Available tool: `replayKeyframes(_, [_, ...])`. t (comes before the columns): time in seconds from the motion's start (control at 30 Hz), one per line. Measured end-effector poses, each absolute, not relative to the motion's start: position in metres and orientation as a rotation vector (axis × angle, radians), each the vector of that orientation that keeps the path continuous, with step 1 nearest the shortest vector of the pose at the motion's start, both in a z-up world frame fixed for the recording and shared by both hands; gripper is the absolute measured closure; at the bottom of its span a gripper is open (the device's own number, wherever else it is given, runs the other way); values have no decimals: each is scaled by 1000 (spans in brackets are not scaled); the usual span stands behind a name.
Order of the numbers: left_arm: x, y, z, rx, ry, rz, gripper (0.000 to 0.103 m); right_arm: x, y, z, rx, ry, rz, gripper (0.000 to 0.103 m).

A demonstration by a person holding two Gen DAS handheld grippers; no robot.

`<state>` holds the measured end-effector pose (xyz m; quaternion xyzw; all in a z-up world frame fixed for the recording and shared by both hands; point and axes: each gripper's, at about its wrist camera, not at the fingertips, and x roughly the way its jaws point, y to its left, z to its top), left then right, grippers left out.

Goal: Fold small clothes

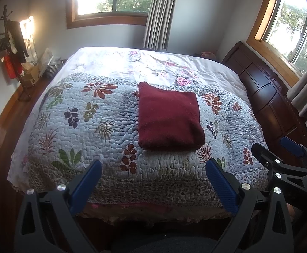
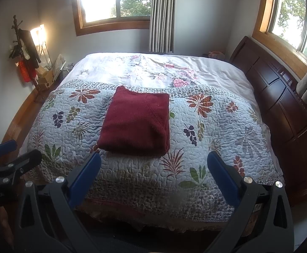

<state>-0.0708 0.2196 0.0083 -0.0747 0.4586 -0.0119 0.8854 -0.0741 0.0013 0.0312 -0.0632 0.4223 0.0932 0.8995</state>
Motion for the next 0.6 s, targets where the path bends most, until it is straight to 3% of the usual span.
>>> replayKeyframes(0.6, [-59,221,7,-147,962,-32,4,-61,2,31,-134,874,191,3])
